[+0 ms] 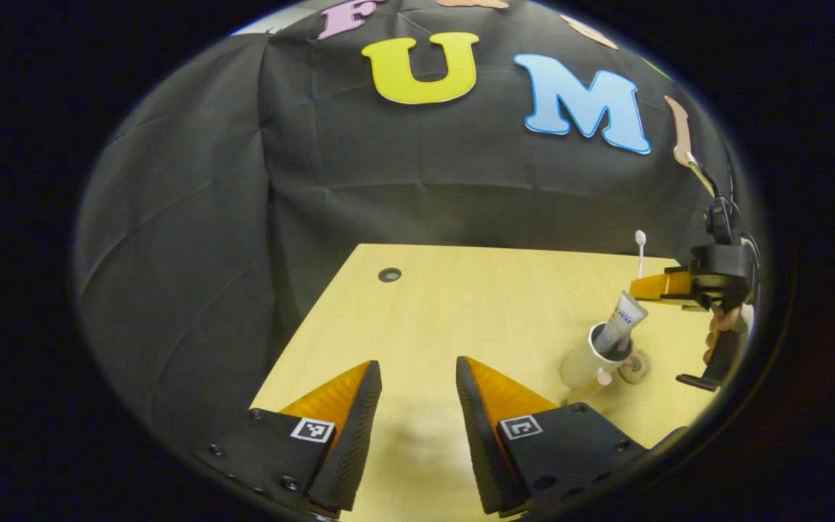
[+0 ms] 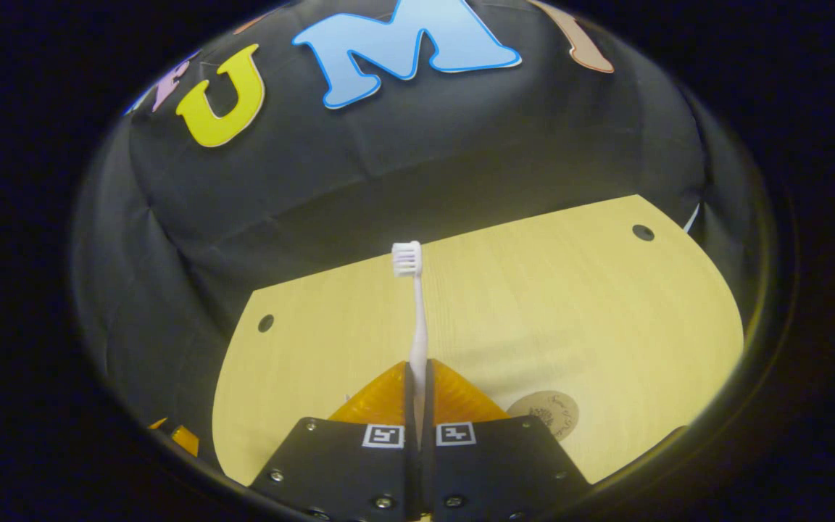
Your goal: Put the toothbrush and toothpaste on the desktop into the cup, then pick up the cup and place it on the coaster on the desktop.
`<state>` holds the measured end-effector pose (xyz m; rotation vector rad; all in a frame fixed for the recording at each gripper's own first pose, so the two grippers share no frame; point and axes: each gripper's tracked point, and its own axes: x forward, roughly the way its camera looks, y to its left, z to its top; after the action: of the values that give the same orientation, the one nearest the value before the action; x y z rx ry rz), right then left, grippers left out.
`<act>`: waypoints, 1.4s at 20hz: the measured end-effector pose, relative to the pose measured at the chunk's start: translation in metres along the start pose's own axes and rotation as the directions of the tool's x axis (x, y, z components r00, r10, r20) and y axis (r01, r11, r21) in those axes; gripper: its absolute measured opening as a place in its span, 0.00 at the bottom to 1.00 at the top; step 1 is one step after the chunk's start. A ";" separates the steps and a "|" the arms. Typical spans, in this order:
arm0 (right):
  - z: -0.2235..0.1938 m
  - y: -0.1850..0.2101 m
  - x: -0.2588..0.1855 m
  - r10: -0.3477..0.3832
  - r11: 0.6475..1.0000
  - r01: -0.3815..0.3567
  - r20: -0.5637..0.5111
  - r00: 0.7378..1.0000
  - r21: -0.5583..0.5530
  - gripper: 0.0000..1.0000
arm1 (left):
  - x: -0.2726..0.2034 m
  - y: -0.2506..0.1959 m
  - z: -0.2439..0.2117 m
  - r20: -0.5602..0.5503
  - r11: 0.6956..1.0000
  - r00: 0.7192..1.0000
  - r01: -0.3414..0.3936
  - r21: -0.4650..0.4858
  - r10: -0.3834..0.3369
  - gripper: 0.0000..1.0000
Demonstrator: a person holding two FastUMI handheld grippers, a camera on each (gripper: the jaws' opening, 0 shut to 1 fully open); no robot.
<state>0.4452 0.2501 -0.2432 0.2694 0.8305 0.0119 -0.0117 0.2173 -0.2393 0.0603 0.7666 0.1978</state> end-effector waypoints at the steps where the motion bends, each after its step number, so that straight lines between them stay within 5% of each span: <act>1: -0.004 -0.001 0.001 0.002 1.000 -0.002 0.010 1.000 0.000 0.02 | -0.001 0.000 -0.001 -0.004 1.000 1.000 0.001 0.001 -0.001 0.68; 11: -0.030 0.002 -0.014 0.026 0.999 -0.022 0.067 0.997 -0.050 0.08 | 0.004 -0.032 -0.005 -0.027 0.999 0.998 0.051 0.000 -0.051 0.68; 13: -0.034 0.000 -0.022 0.029 0.998 -0.025 0.072 0.997 -0.050 0.25 | 0.005 -0.040 -0.002 -0.028 0.998 0.998 0.063 0.003 -0.063 0.68; 17: -0.031 -0.005 -0.031 0.027 0.999 -0.025 0.092 0.995 -0.025 0.40 | 0.005 -0.058 -0.004 -0.032 0.996 0.996 0.089 0.010 -0.089 0.68; 28: -0.020 -0.038 -0.041 0.000 1.000 -0.001 0.080 0.997 0.016 0.40 | 0.006 -0.130 0.000 -0.065 0.973 0.974 0.222 0.065 -0.218 0.67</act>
<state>0.3995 0.2128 -0.2355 0.2833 0.7515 -0.0051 0.0131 0.0914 -0.2596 0.0375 0.8310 -0.0397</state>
